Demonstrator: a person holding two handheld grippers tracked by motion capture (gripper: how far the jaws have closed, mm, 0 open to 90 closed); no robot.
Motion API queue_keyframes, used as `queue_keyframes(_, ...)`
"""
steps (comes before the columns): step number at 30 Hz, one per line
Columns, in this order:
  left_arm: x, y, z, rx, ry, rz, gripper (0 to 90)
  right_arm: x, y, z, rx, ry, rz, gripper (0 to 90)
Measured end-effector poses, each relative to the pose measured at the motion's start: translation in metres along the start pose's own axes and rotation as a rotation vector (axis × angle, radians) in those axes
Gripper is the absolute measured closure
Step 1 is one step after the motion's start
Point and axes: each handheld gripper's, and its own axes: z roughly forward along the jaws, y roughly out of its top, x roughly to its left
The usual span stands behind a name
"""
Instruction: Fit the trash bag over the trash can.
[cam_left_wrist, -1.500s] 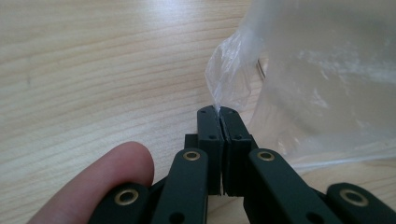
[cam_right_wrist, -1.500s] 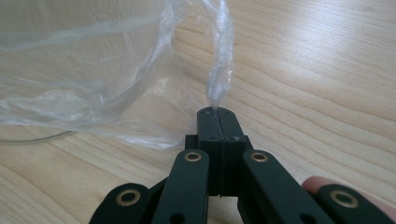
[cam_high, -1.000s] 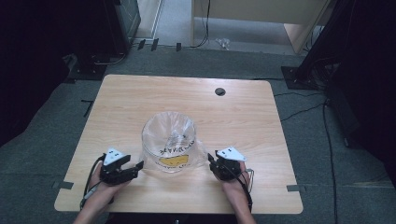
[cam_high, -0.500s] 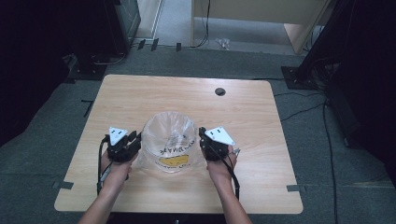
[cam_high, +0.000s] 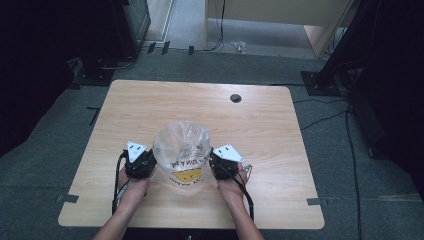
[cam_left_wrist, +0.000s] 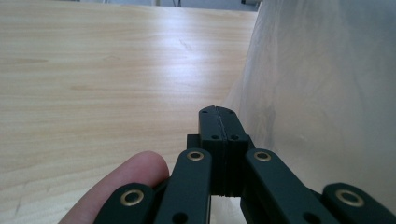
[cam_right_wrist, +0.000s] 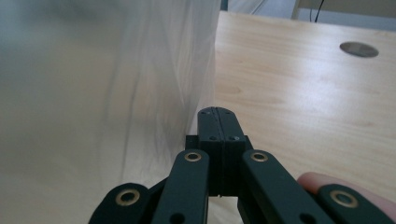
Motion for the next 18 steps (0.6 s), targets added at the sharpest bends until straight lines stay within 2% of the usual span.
queue_keyframes(2, 0.000, -0.004, 0.001, 0.009, -0.003, 0.001, 90.0, 0.000, -0.004, 0.002, 0.028, 0.003, -0.001, 90.0)
queue_keyframes(4, 0.002, -0.005, 0.002, 0.020, -0.010, 0.009, 90.0, -0.001, -0.006, 0.001, 0.035, 0.011, -0.020, 90.0)
queue_keyframes(5, 0.003, -0.004, 0.001, 0.018, -0.003, 0.010, 86.6, -0.001, -0.006, 0.000, 0.036, 0.010, -0.039, 90.0)
queue_keyframes(7, 0.006, -0.004, -0.002, 0.012, 0.009, 0.016, 69.7, -0.002, -0.005, -0.002, 0.037, -0.010, -0.055, 90.0)
queue_keyframes(9, 0.011, -0.003, -0.005, 0.024, 0.035, 0.030, 54.1, -0.007, -0.003, -0.005, 0.034, -0.002, -0.041, 90.0)
queue_keyframes(11, 0.019, -0.004, -0.008, 0.047, 0.035, 0.040, 41.5, -0.012, -0.001, -0.008, 0.027, -0.001, -0.027, 90.0)
queue_keyframes(14, 0.034, -0.007, -0.013, 0.088, 0.062, 0.053, 24.9, -0.021, 0.002, -0.014, 0.006, 0.015, -0.009, 90.0)
queue_keyframes(18, 0.059, -0.016, -0.020, 0.156, 0.090, 0.060, 12.5, -0.033, 0.010, -0.024, -0.026, 0.017, 0.016, 90.0)
